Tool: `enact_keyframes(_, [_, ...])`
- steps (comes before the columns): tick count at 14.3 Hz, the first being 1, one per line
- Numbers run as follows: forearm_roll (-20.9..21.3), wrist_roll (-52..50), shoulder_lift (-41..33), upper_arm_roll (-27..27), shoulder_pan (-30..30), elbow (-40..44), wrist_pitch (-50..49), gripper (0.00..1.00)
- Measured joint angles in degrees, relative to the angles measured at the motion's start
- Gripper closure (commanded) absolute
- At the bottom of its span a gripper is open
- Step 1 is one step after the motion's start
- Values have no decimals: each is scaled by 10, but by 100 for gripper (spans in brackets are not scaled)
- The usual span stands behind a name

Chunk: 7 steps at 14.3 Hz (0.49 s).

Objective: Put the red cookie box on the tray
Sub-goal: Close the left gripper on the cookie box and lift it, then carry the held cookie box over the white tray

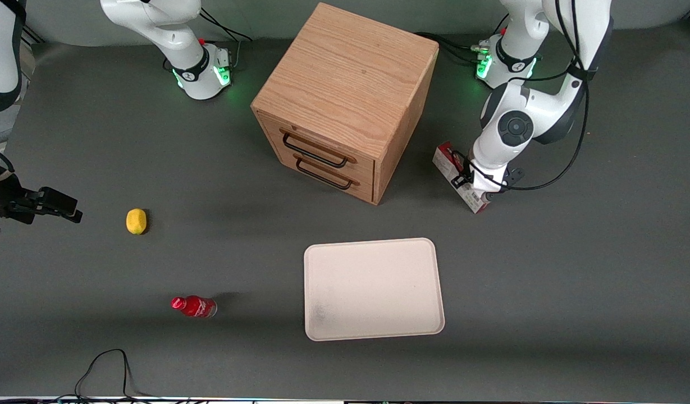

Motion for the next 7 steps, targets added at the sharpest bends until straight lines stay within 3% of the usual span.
enact_keyframes(7, [19, 2, 4, 0, -1, 19, -28, 100])
